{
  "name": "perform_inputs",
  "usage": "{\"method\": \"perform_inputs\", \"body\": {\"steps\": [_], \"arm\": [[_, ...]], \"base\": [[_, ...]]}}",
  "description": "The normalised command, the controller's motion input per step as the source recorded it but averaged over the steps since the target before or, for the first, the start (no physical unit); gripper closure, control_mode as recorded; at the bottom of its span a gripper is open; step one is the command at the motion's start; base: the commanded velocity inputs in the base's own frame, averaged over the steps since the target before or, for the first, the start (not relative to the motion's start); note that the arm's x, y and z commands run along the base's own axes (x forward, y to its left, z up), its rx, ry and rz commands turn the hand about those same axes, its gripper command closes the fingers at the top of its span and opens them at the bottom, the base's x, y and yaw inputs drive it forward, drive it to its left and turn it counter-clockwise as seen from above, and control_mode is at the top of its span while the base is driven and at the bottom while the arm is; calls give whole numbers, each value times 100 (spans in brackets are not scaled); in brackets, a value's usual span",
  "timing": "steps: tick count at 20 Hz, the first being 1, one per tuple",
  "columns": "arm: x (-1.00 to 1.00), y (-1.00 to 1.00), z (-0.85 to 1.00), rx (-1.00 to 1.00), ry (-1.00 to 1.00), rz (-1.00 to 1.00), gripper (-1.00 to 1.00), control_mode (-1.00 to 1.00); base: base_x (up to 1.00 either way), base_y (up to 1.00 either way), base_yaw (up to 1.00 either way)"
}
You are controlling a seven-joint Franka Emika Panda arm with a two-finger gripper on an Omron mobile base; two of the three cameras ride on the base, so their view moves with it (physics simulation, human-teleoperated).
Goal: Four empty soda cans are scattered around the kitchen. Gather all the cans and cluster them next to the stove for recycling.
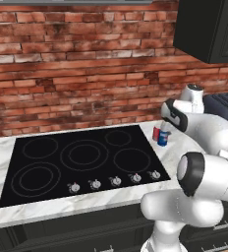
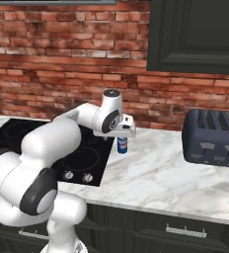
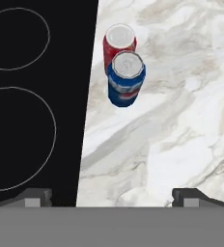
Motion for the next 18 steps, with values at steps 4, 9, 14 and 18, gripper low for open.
{"method": "perform_inputs", "body": {"steps": [4, 9, 14, 18], "arm": [[-62, 10, 16, 0, 0, 0, -100, -100], [-68, 25, 6, 0, 0, 0, -100, -100], [-44, 27, 24, 0, 0, 0, -100, -100], [-32, 9, 37, 0, 0, 0, -100, -100]], "base": [[0, 0, 0], [0, 0, 0], [0, 0, 0], [0, 0, 0]]}}
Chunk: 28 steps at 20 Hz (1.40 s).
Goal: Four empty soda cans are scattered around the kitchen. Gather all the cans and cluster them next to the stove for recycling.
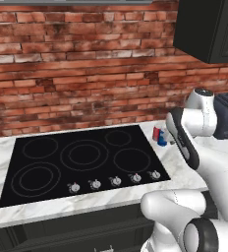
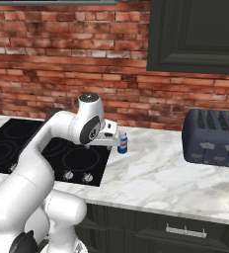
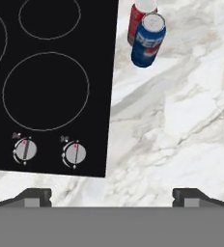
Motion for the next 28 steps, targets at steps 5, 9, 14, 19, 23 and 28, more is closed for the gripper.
{"method": "perform_inputs", "body": {"steps": [5, 9, 14, 19, 23, 28], "arm": [[-27, 1, 36, 0, 0, 0, -100, -100], [-29, 4, 33, 0, 0, -1, -100, -100], [-24, 4, 22, 0, 0, -9, -100, -100], [-31, 0, 6, 0, 0, -10, -100, -100], [0, 0, 0, 0, 0, 0, -100, 100], [0, 0, 0, 0, 0, 0, -100, 100]], "base": [[0, 0, 0], [0, 0, 0], [0, 0, 0], [0, 0, 0], [-64, -16, -3], [-91, -45, -3]]}}
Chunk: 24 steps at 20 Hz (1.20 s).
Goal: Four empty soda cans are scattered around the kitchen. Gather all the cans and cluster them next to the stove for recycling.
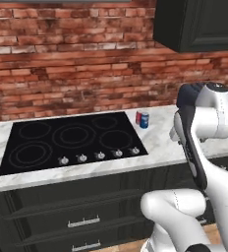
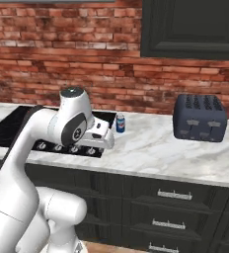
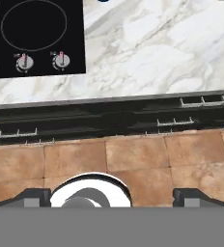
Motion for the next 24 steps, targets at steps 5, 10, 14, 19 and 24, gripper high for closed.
{"method": "perform_inputs", "body": {"steps": [5, 10, 14, 19, 24], "arm": [[0, 0, 0, 0, 0, 0, -100, 100], [0, 0, 0, 0, 0, 0, -100, 100], [0, 0, 0, 0, 0, 0, -100, 100], [0, 0, 0, 0, 0, 0, -100, 100], [0, 0, 0, 0, 0, 0, -100, 100]], "base": [[-58, -42, -33], [-11, -15, -72], [0, 0, -88], [0, 0, -89], [0, 0, -88]]}}
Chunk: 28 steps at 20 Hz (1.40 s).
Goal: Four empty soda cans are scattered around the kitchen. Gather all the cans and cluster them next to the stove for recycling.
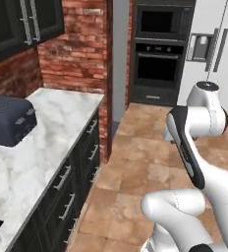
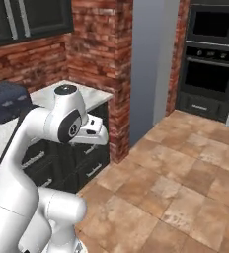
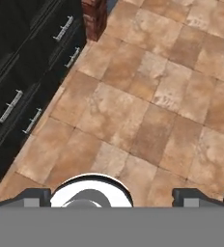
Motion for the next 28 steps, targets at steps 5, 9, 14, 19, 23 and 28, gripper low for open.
{"method": "perform_inputs", "body": {"steps": [5, 9, 14, 19, 23, 28], "arm": [[0, 0, 0, 0, 0, 0, -100, 100], [0, 0, 0, 0, 0, 0, -100, 100], [0, 0, 0, 0, 0, 0, -100, 100], [0, 0, 0, 0, 0, 0, -100, 100], [0, 0, 0, 0, 0, 0, -100, 100], [0, 0, 0, 0, 0, 0, -100, 100]], "base": [[10, 0, -80], [54, 4, -49], [90, 25, -21], [100, 25, -10], [100, 18, -6], [100, 9, -5]]}}
